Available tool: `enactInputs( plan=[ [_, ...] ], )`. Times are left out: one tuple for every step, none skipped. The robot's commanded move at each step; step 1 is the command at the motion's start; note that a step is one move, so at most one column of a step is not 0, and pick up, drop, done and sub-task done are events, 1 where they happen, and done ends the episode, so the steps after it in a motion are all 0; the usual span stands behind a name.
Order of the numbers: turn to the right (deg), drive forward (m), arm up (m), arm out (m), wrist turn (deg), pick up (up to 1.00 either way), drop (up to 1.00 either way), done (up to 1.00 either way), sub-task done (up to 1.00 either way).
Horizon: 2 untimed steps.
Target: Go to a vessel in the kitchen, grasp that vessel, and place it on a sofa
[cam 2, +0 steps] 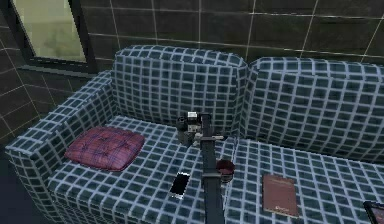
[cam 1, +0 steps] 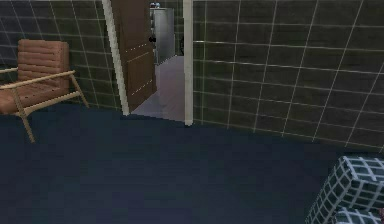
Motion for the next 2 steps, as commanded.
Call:
enactInputs(
  plan=[
    [0.0, 0.00, 0.10, 0.00, 0.0, 0.00, 0.00, 0.00, 0.00],
    [0.0, 0.00, 0.00, -0.08, 0.0, 0.00, 0.00, 0.00, 0.00]
  ],
)
